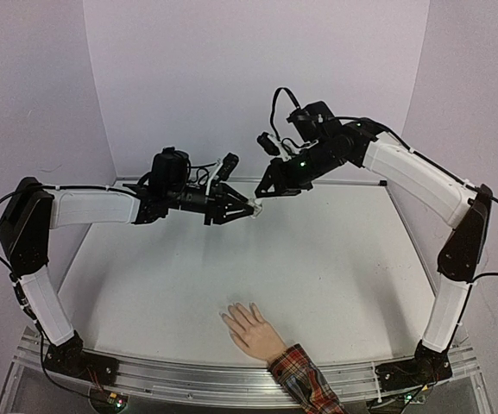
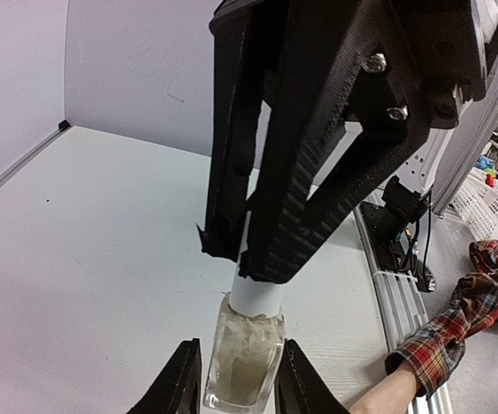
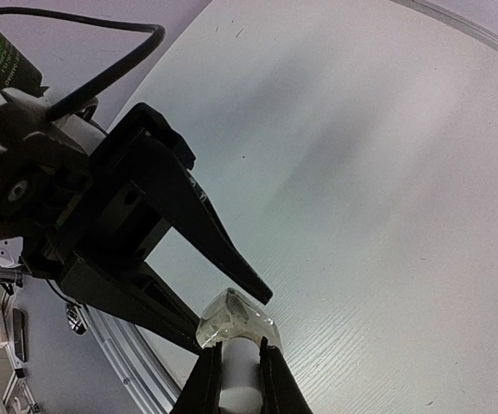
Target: Paint the nails
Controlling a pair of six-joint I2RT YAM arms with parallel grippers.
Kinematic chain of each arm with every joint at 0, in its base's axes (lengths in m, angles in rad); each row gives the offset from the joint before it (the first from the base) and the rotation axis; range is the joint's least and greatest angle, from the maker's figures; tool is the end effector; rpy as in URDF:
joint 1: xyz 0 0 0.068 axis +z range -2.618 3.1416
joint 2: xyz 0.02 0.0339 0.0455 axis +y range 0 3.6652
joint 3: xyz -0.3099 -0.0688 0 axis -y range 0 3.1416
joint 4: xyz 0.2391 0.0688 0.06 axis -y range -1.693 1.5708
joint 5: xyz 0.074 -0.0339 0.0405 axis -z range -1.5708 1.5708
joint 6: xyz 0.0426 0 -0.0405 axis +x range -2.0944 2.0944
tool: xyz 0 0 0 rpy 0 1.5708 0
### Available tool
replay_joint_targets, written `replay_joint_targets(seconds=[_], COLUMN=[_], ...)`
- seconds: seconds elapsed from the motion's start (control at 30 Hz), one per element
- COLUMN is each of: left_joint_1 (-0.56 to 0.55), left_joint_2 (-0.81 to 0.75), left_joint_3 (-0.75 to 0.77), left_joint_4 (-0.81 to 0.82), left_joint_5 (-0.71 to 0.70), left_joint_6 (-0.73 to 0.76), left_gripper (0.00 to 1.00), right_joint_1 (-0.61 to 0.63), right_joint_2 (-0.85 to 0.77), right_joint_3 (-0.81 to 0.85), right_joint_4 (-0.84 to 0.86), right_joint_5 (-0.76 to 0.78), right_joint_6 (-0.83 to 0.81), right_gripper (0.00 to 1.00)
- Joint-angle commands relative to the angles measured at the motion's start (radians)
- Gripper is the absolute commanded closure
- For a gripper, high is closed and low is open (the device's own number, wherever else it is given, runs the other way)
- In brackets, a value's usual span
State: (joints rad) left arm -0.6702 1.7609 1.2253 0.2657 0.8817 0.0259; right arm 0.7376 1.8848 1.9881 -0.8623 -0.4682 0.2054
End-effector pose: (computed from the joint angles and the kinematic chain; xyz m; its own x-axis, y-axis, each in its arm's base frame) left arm 0.3026 -0.2818 0.3204 -0.1836 0.1665 -0.9688 0.9830 0.0319 -0.1808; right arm 0.3043 0.3025 0.4155 -0.6704 -0.3633 -0.6469 -0.7209 0.5254 0.4520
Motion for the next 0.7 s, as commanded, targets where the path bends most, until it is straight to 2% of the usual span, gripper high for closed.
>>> replay_joint_targets(seconds=[0.0, 0.27, 0.3, 0.37, 0.43, 0.47, 0.53, 0.67], left_joint_1=[-0.008, -0.011, -0.011, -0.013, -0.022, -0.023, -0.025, -0.047], left_joint_2=[0.008, -0.009, -0.022, -0.055, -0.088, -0.101, -0.111, -0.1], left_joint_3=[0.061, 0.052, 0.036, -0.01, -0.068, -0.107, -0.15, -0.173], left_joint_4=[0.012, 0.012, 0.034, 0.102, 0.173, 0.225, 0.3, 0.396], left_joint_5=[0.003, -0.049, -0.082, -0.159, -0.277, -0.355, -0.458, -0.664], left_joint_6=[0.002, 0.001, -0.01, -0.017, -0.012, -0.015, -0.009, 0.02], left_gripper=[0.75, 1.0, 1.0, 1.0, 1.0, 1.0, 1.0, 1.0], right_joint_1=[0.008, 0.008, 0.008, 0.008, 0.008, 0.009, 0.01, 0.017], right_joint_2=[0.022, 0.015, 0.007, -0.013, -0.028, -0.031, -0.031, -0.007], right_joint_3=[0.052, 0.061, 0.058, 0.049, 0.042, 0.042, 0.044, 0.077], right_joint_4=[0.009, -0.001, -0.003, -0.004, -0.002, -0.001, -0.001, 0.016], right_joint_5=[-0.011, 0.023, 0.037, 0.077, 0.129, 0.168, 0.232, 0.308], right_joint_6=[-0.006, 0.019, 0.033, 0.086, 0.144, 0.194, 0.271, 0.372], right_gripper=[1.0, 0.99, 0.9, 0.65, 0.48, 0.35, 0.29, 0.28])
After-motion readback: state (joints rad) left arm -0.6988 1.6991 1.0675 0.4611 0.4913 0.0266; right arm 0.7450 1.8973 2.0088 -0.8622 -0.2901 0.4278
